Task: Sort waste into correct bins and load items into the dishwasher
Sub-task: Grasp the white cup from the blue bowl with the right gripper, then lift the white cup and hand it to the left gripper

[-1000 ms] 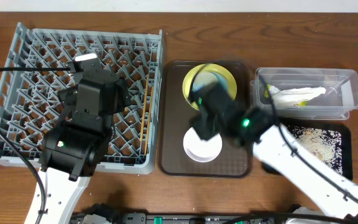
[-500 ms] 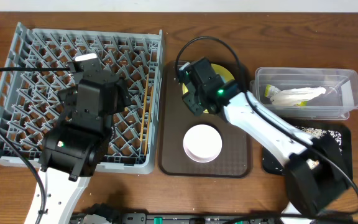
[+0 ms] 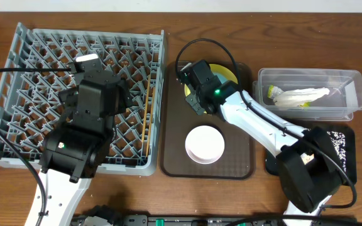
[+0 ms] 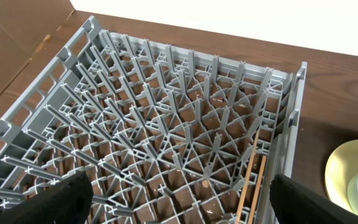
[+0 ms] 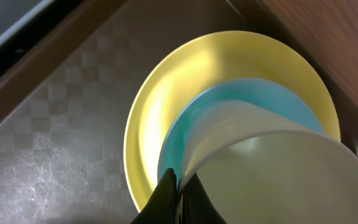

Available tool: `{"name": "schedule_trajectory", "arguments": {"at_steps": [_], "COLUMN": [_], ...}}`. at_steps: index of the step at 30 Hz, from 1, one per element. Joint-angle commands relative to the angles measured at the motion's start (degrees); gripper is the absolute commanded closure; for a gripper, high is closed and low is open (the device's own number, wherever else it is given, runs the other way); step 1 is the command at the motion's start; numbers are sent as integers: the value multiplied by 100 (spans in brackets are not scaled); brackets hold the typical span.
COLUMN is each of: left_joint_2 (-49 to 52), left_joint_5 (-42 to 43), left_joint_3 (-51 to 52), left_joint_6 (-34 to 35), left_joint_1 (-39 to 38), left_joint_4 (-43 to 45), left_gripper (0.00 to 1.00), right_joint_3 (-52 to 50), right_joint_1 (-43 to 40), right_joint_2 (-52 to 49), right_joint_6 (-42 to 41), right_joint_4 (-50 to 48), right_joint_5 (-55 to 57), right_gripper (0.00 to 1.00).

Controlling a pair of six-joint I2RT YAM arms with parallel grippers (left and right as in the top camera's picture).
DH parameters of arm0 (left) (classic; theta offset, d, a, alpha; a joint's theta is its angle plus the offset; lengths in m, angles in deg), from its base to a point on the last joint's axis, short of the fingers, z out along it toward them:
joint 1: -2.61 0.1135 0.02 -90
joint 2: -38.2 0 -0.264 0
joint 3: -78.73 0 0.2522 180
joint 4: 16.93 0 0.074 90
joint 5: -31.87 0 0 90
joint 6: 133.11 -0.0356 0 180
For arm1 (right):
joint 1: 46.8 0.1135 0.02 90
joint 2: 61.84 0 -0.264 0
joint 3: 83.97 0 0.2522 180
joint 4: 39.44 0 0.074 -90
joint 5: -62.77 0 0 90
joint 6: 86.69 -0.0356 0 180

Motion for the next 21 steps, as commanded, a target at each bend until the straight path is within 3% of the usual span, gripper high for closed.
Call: {"name": "schedule_trajectory", "arguments": {"at_steps": [1,5,10,16,21], "left_joint_2": [-50,-50,-50,-50,-55], "left_joint_5": [-116,-114,-111,-114,271], "left_joint_3": [-98,-98,-98,-98,-98], "left_joint_6": [52,52,55,52,57], "left_joint_1": [24,24,24,24,24], "left_joint_4": [0,0,236,605,695], "left_gripper": [6,6,6,6,6], "right_joint_3": [573,1014,1067,1064,1060], "right_joint_1": [-22,-160,-852,-1626,-1775], "right_joint_2": [804,1794,2896,3838,4301], "right_joint_6": [-26,-393,-411,-531,-450], "right_joint_4": [254,601,957,1851,1939], "right_joint_5": [101,-267,-2107,-2284,-2627], "right_gripper": [99,99,99,99,99]}}
